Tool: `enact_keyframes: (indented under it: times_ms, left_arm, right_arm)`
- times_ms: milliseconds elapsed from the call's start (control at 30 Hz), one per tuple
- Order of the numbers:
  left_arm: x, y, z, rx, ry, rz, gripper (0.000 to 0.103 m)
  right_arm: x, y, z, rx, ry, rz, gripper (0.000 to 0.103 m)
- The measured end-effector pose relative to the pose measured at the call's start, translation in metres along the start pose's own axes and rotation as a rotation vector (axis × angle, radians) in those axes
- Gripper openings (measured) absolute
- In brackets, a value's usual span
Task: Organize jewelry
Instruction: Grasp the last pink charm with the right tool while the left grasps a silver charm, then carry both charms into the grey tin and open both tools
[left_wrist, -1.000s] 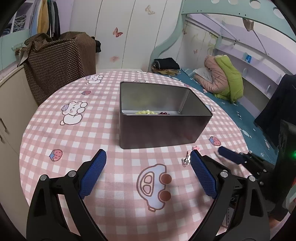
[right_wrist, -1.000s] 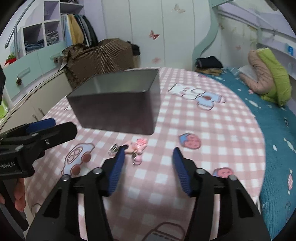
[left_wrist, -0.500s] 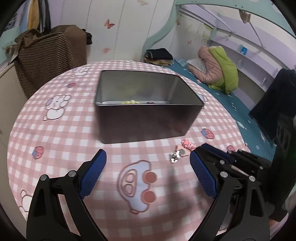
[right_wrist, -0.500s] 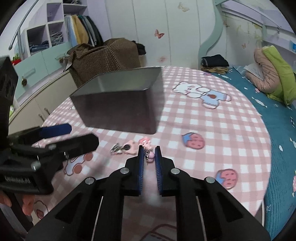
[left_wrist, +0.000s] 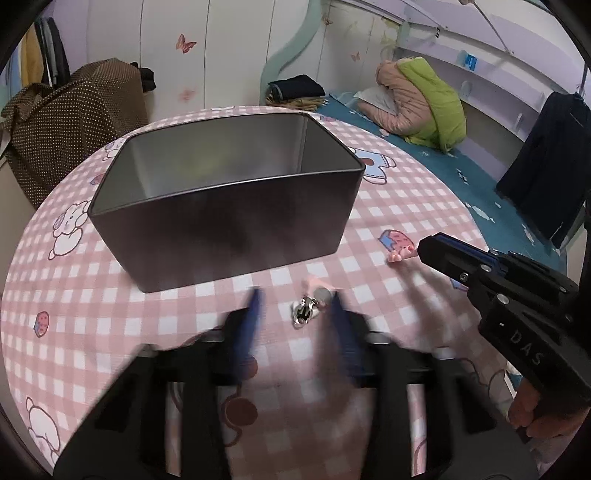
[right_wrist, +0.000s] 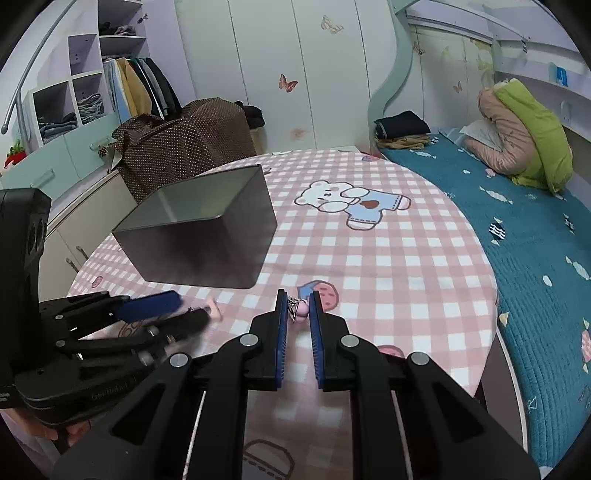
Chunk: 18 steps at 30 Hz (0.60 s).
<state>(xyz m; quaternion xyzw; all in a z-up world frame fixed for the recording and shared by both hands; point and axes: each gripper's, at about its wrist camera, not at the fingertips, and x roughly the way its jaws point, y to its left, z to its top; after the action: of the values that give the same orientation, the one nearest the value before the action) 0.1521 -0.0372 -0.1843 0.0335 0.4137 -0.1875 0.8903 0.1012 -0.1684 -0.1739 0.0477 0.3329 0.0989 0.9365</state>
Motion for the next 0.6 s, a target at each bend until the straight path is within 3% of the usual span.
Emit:
enact_keyframes:
  times_ms: [33,300,600]
  left_arm:
    - [0.000,0.001,0.000,0.005,0.000,0.006,0.015]
    - [-0.004,0.004,-0.005,0.011,-0.010,0.000,0.015]
    - [-0.029,0.011,-0.004,0.005,-0.072,0.002,0.015]
  right_arm:
    - [0.000,-0.001,0.000,0.002,0.001,0.000,0.011]
    - [-0.003,0.003,0.003,-0.005,-0.009,0.004,0.011]
    - [-0.012,0.019,0.013,-0.033,-0.048,0.005,0.011]
